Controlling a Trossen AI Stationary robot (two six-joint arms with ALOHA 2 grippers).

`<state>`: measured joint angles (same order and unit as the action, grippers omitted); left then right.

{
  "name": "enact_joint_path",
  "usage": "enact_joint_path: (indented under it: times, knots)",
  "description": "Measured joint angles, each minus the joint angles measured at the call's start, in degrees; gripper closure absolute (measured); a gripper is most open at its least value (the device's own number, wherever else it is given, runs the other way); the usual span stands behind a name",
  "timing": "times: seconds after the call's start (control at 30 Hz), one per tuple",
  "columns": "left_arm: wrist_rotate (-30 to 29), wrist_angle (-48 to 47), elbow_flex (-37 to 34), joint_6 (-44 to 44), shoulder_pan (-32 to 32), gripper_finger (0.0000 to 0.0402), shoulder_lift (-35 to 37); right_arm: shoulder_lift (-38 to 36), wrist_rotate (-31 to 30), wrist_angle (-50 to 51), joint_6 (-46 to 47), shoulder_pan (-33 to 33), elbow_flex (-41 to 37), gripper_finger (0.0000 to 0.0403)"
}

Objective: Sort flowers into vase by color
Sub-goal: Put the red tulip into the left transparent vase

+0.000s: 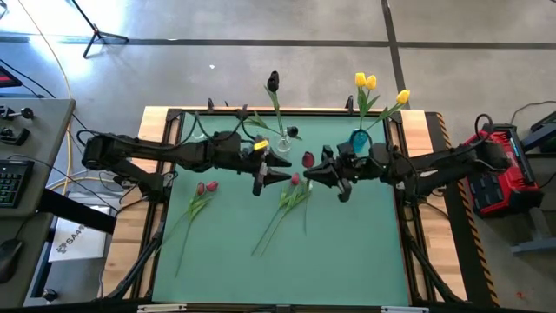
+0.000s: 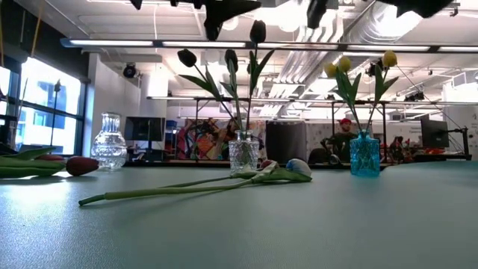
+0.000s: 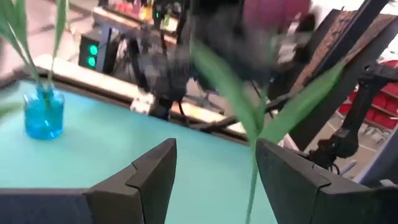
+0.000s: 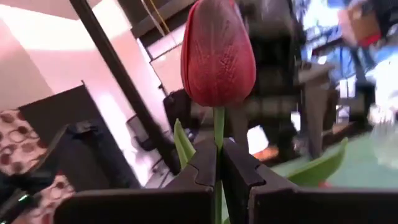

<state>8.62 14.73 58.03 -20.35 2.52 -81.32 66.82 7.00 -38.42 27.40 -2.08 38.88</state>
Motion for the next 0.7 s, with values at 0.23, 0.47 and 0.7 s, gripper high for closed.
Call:
enact_joint_path:
  times: [0.23,0.47,0.7]
  knots:
    - [-3.3,3.5,0.0,0.4,-2.4,0.0193,-2.5,5.6,-8.0,6.5,-7.0,1.4,9.1,0.0403]
    - [-10.9,2.8,0.0,0.9,-3.0,0.0205,-2.8,7.9,-10.2,10.0,-8.7,1.3,15.8,0.0403]
    - [-13.5,1.5,0.0,1.0,-2.9,0.0291,-1.2,7.9,-11.5,19.6,-9.8,2.2,19.3,0.0403]
